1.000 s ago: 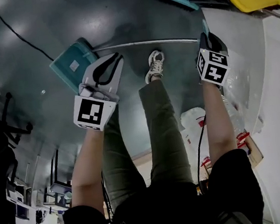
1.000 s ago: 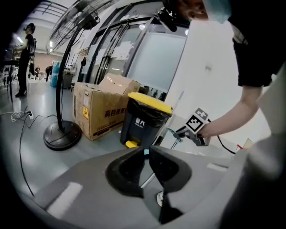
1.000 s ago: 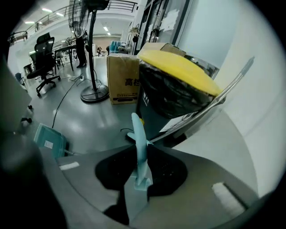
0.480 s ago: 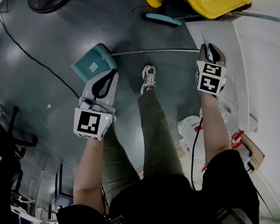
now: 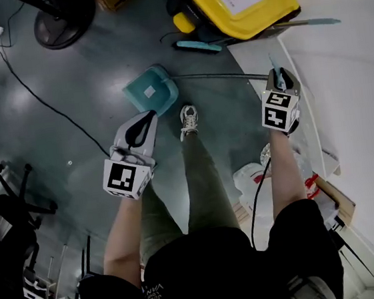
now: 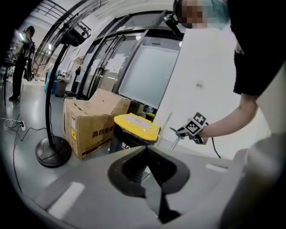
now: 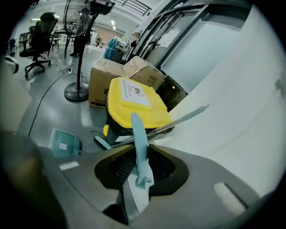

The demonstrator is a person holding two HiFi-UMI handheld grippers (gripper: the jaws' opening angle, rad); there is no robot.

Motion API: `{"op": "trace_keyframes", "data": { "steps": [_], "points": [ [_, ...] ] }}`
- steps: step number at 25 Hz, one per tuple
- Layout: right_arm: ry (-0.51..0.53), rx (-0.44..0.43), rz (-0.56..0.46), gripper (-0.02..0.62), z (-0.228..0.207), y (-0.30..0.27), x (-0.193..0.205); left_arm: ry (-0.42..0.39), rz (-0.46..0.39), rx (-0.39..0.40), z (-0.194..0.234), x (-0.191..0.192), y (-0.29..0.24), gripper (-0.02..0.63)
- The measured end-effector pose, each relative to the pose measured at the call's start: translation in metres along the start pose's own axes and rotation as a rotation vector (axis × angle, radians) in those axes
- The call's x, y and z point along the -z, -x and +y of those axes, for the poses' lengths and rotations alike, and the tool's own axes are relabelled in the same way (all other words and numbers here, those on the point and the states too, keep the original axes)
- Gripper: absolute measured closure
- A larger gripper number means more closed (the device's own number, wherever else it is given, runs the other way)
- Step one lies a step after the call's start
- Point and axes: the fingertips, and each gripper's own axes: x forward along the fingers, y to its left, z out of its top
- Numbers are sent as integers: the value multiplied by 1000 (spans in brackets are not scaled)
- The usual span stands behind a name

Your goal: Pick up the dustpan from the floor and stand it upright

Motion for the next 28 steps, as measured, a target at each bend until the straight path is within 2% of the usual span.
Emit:
{"op": "trace_keyframes", "data": {
  "steps": [8,21,28],
  "points": [
    [104,54,26,514,-50,6,7,-8,-15,26,-30,-29,-21,552],
    [106,133,75,503,-132,8,37,-37,14,55,-64,-55,-48,552],
    [112,176,100,495,-162,11,53,-51,25,88,-81,-58,-64,552]
  ]
}}
